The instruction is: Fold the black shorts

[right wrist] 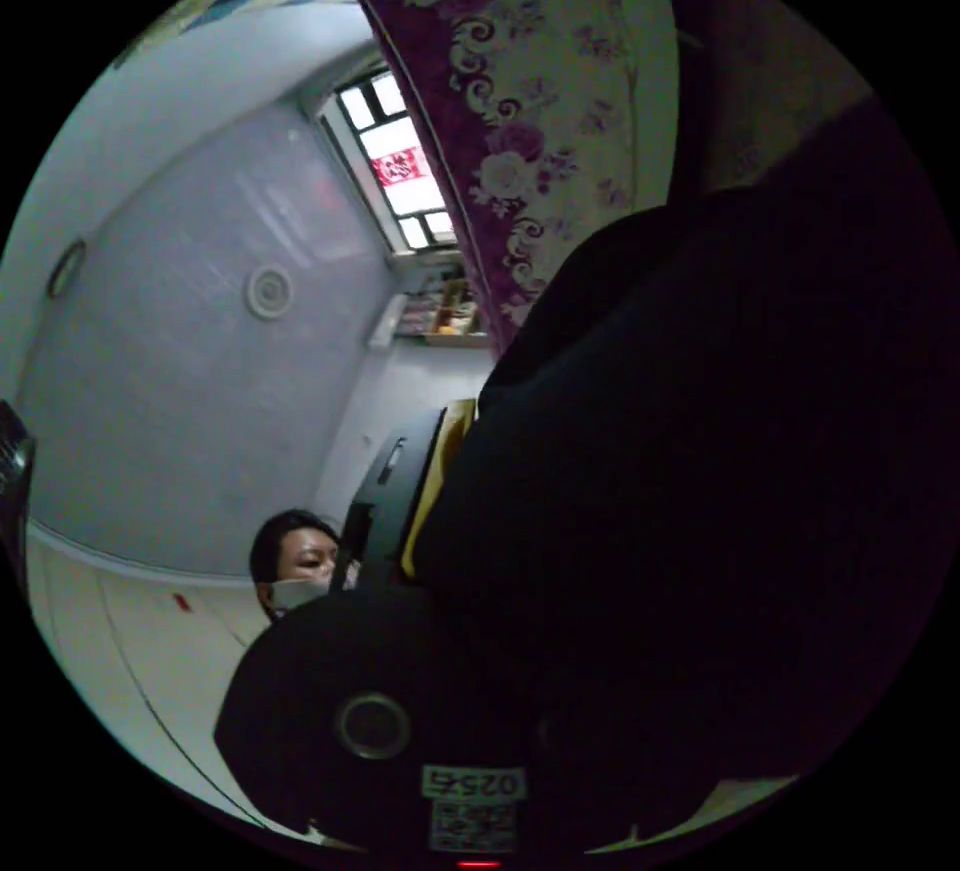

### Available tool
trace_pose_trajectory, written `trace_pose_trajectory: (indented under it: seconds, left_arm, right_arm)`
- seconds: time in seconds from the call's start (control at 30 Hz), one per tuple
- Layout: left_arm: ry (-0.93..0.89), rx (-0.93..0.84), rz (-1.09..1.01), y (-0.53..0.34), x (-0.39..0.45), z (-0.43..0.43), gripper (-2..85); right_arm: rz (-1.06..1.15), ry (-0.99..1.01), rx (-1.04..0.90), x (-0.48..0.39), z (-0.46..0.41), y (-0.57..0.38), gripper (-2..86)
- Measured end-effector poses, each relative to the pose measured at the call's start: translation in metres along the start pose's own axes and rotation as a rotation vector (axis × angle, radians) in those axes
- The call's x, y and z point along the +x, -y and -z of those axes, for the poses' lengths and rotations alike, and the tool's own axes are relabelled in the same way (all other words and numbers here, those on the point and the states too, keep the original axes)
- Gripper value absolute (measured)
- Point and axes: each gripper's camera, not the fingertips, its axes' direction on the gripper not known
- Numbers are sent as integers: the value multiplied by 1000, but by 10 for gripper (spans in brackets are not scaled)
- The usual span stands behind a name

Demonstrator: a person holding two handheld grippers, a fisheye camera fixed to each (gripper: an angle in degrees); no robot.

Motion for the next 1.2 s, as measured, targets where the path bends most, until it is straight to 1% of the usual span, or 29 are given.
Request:
trace_pose_trajectory:
  seconds: [0.03, 0.1, 0.13, 0.2, 0.27, 0.3, 0.33, 0.37, 0.4, 0.43, 0.5, 0.53, 0.6, 0.63, 0.7, 0.73, 0.77, 0.8, 0.87, 0.93, 0.97, 1.0, 1.03, 1.07, 1.1, 1.13, 1.17, 1.2]
  left_arm:
    - [15, -28, 67, -7, -24, -5, 37]
    - [86, -156, 235, -37, -124, -35, 37]
    - [96, -194, 280, -46, -152, -45, 37]
    - [127, -307, 518, -91, -267, -94, 33]
    - [125, -385, 631, -124, -331, -136, 34]
    - [116, -414, 688, -143, -360, -162, 38]
    - [124, -428, 709, -151, -370, -173, 40]
    - [82, -440, 723, -162, -381, -189, 43]
    - [36, -413, 712, -168, -382, -196, 45]
    - [42, -412, 712, -170, -381, -198, 46]
    - [149, -541, 635, -174, -365, -205, 50]
    - [187, -571, 619, -176, -360, -206, 51]
    - [264, -620, 534, -177, -341, -217, 55]
    - [305, -634, 519, -177, -337, -220, 56]
    - [498, -744, 511, -182, -340, -242, 61]
    - [506, -775, 513, -183, -343, -248, 62]
    - [461, -776, 560, -185, -349, -256, 66]
    - [437, -773, 600, -188, -354, -262, 72]
    - [461, -802, 589, -195, -348, -276, 87]
    - [555, -856, 535, -205, -335, -292, 112]
    - [656, -869, 525, -213, -324, -298, 129]
    - [765, -897, 520, -222, -311, -305, 138]
    - [812, -906, 514, -227, -303, -308, 139]
    - [872, -897, 497, -236, -286, -316, 135]
    - [919, -859, 485, -244, -267, -325, 127]
    - [945, -831, 479, -248, -257, -329, 117]
    - [1010, -752, 453, -254, -236, -338, 97]
    - [1116, -644, 400, -259, -209, -347, 74]
  right_arm:
    - [4, -50, -7, -5, 1, -2, 6]
    - [16, -293, -60, 0, 2, -6, 1]
    - [14, -362, -89, 7, 2, -8, -1]
    - [14, -615, -178, 48, 4, -18, -3]
    - [-41, -749, -240, 77, 2, -30, -3]
    - [-114, -769, -246, 91, 1, -41, -3]
    - [-150, -759, -229, 95, 1, -48, -2]
    - [-187, -700, -139, 93, 5, -62, -1]
    - [-214, -619, -34, 87, 12, -76, -1]
    - [-228, -581, 8, 83, 16, -83, 0]
    - [-214, -494, 123, 61, 29, -107, 2]
    - [-193, -491, 119, 54, 29, -112, 2]
    - [-110, -535, -19, 27, 14, -136, 8]
    - [-100, -566, -51, 22, 9, -144, 12]
    - [-194, -680, -197, 22, -9, -180, 30]
    - [-211, -674, -231, 24, -12, -189, 35]
    - [-230, -610, -261, 28, -13, -207, 48]
    - [-245, -508, -217, 28, -8, -225, 65]
    - [-269, -401, -105, 21, 3, -254, 100]
    - [-280, -399, -62, 7, 12, -286, 139]
    - [-278, -438, -60, -7, 16, -308, 164]
    - [-287, -500, -63, -22, 18, -331, 168]
    - [-274, -534, -75, -31, 17, -342, 170]
    - [-237, -626, -129, -50, 10, -362, 168]
    - [-180, -765, -193, -70, -3, -380, 165]
    - [-139, -837, -218, -82, -11, -389, 163]
    - [-25, -959, -226, -108, -29, -405, 159]
    - [128, -1049, -191, -137, -50, -420, 155]
